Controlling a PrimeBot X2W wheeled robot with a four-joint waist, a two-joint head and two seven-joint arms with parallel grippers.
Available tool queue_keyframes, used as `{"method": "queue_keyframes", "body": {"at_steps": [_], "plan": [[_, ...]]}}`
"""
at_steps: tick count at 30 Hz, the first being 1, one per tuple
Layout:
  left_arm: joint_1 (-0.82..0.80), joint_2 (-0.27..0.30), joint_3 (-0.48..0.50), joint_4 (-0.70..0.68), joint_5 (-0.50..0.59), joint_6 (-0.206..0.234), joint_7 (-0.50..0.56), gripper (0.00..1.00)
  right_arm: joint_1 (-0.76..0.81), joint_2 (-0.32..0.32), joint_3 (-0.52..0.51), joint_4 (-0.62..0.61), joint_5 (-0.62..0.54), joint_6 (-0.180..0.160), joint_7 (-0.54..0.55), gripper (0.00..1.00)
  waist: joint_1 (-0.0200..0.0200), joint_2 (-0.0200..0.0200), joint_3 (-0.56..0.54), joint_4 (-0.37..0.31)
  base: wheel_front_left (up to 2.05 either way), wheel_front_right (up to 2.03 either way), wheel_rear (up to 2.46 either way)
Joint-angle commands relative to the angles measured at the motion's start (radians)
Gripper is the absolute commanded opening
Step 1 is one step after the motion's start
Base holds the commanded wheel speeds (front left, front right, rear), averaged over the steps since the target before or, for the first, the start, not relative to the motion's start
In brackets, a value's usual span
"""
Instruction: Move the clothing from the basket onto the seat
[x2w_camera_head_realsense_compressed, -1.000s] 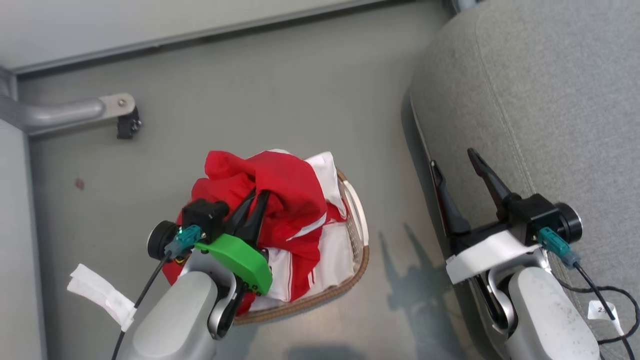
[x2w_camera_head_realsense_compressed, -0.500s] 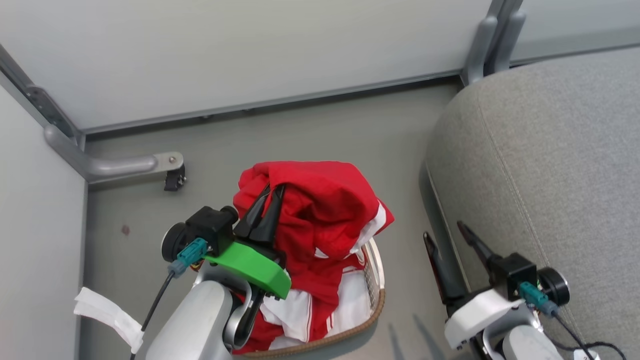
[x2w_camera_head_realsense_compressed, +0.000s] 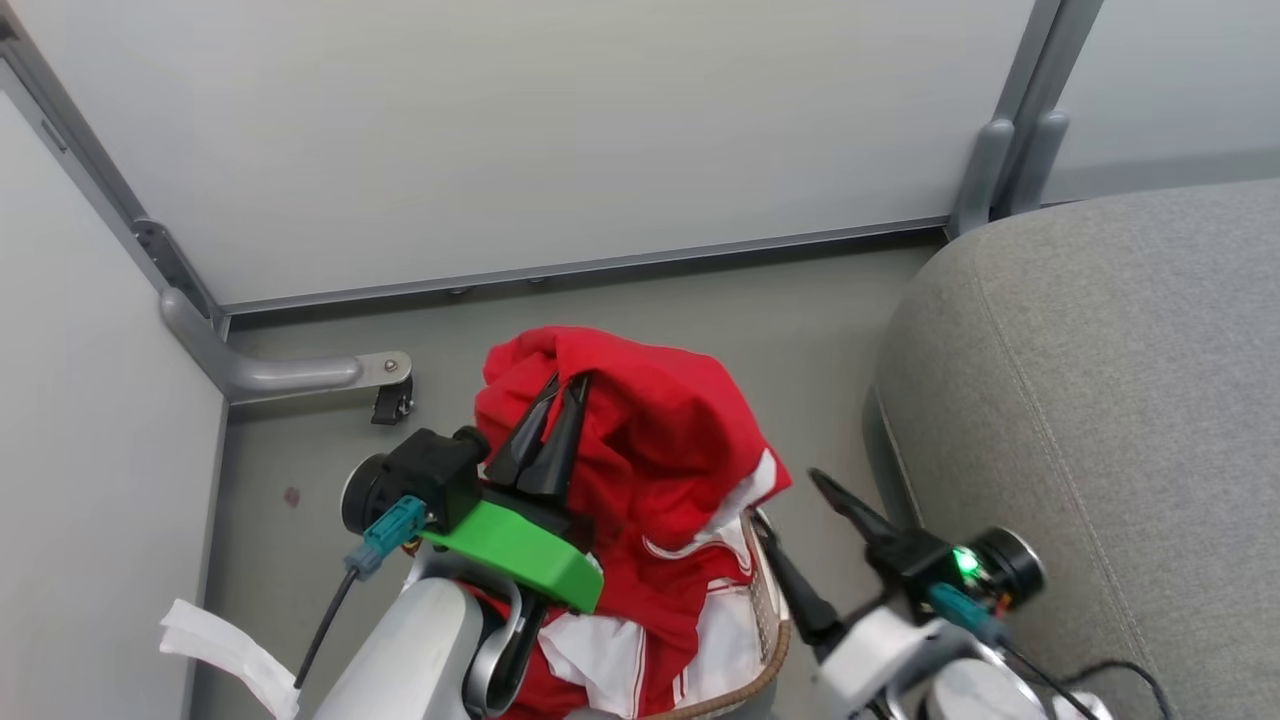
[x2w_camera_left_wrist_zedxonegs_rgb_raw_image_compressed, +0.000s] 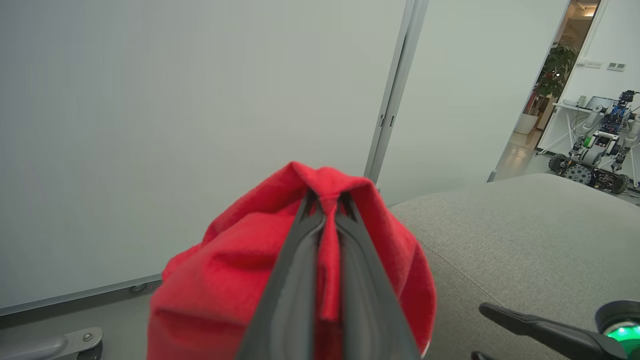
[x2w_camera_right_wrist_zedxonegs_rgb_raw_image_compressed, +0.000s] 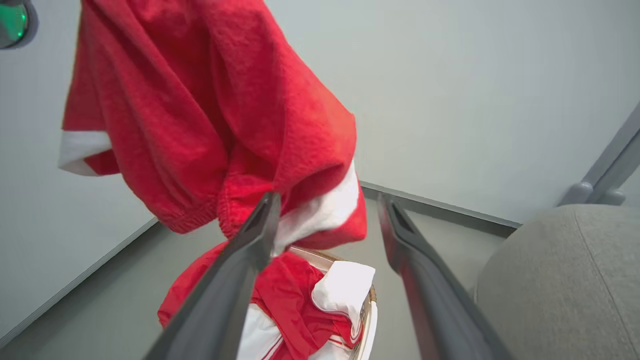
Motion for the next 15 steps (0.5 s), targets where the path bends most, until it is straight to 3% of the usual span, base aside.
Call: {"method": "queue_keyframes", "body": {"at_steps": [1, 8, 15], "plan": [[0.009, 0.000, -0.001, -0.007, 0.006, -0.003, -0.001, 0.00, -0.040, -0.004, 0.033, 0.010, -0.021, -0.001, -0.002, 1.00, 0.0001, 0.0000, 0.006, 0.008, 0.00, 0.00, 0.00], [-0.019, -0.003, -0.029, -0.001, -0.020, -0.003, -0.001, 0.00, -0.254, -0.022, 0.173, 0.058, -0.069, -0.001, -0.002, 1.00, 0.0001, 0.0000, 0.027, 0.029, 0.00, 0.00, 0.00], [-0.046, -0.007, -0.076, 0.009, -0.037, -0.003, -0.001, 0.00, -0.396, -0.010, 0.274, 0.262, -0.051, -0.001, -0.001, 1.00, 0.0001, 0.0000, 0.039, 0.064, 0.00, 0.00, 0.00]]}}
